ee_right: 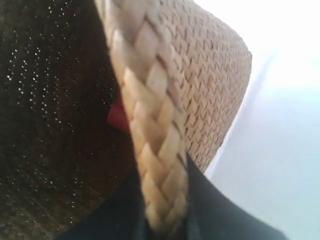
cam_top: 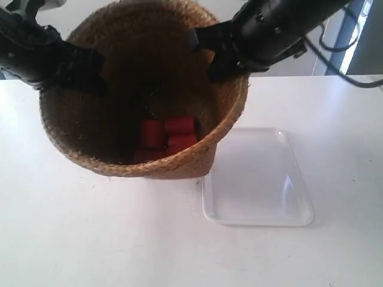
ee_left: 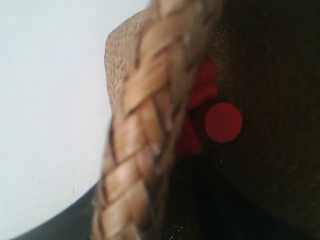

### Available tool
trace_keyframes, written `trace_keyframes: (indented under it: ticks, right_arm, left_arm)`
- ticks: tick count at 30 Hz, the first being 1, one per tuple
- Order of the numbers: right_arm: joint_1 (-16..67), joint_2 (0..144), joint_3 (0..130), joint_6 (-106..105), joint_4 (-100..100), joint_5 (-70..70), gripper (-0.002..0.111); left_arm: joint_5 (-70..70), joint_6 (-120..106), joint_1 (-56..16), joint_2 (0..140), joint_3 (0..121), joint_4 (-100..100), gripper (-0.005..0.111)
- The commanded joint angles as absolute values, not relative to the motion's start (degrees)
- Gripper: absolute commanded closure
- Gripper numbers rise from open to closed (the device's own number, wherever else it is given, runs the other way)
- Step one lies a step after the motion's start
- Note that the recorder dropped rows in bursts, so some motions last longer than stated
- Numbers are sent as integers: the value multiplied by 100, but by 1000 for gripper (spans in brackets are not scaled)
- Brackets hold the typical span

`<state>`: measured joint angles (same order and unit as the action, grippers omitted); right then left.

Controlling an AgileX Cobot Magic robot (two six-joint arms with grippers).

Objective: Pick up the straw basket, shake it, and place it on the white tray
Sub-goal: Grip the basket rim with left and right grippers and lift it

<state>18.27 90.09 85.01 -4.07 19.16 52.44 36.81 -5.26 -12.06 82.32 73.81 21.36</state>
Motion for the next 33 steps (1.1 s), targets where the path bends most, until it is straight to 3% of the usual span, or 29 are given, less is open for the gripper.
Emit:
trace_keyframes:
  ticks: [1, 6, 13, 20, 26, 33]
  right_arm:
    - [1822, 7819, 7867, -424, 1638, 4378, 108]
    - [1822, 6691, 6678, -484, 1454, 3426, 108]
    - [1822, 6008, 5237, -484, 1963, 2582, 108]
    - [1822, 6368, 4919, -813, 3334, 2215, 108]
    - [1822, 6545, 4930, -2445, 3389, 1587, 108]
    - [1822, 6658, 4920, -2554, 3341, 1350, 108]
  left_arm:
    - [2742, -618, -1925, 7663, 6920, 1741, 107]
    - [1891, -242, -2407, 7151, 6479, 1451, 107]
    - [1327, -209, -2477, 6726, 5983, 1120, 107]
    - [421, 0, -2477, 6517, 5598, 1039, 107]
    - [394, 0, -2464, 6579, 5598, 632, 107]
    - [430, 0, -2464, 6937, 5598, 504, 107]
